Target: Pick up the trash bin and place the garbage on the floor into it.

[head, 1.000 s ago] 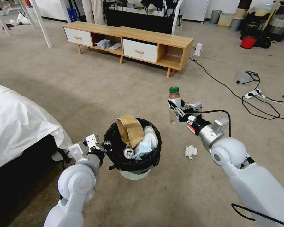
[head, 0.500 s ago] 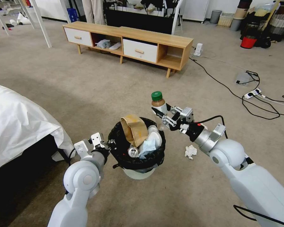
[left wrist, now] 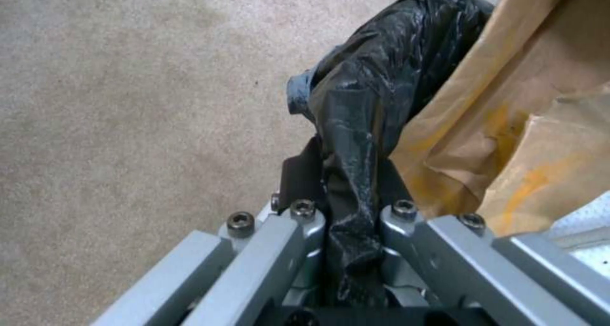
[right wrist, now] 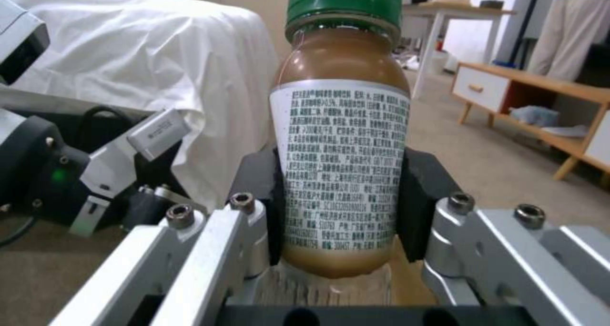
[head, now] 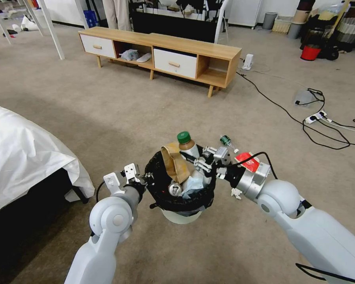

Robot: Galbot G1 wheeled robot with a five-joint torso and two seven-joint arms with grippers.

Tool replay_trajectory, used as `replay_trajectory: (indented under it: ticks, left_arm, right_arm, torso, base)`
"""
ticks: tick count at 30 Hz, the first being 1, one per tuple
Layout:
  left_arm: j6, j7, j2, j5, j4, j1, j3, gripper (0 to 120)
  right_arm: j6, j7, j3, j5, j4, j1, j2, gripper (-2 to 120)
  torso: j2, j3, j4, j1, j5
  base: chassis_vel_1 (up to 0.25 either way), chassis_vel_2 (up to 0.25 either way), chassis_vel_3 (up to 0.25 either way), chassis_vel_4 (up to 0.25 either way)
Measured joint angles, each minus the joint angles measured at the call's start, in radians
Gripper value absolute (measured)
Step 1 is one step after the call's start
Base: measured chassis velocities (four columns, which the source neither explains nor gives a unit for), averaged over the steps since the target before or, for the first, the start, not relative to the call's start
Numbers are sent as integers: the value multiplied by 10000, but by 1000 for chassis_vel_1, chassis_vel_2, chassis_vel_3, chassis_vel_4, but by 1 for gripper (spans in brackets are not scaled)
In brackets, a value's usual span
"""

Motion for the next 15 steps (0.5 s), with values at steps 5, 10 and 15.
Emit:
replay_trajectory:
  ticks: [5,10,15]
  left_arm:
    - [-3,1,21,7,-16,4,58,4]
    - [-5,34,120,2,6,4,125,4]
    - [-15,76,91,48,5,20,159,4]
  right_arm:
    - [-141,121,-521,304,-215,378,-14,32]
    - [-218,231,-1145,508,-436,795,-131,32]
    - [-253,320,-1298,510,-583,830,-120,32]
  torso:
    - [0,0,-1,0,1]
    - [0,0,1,0,-1]
    - [0,0,-1,0,0]
  base:
    - [0,0,0,0]
    - [0,0,0,0]
    - [0,0,0,0]
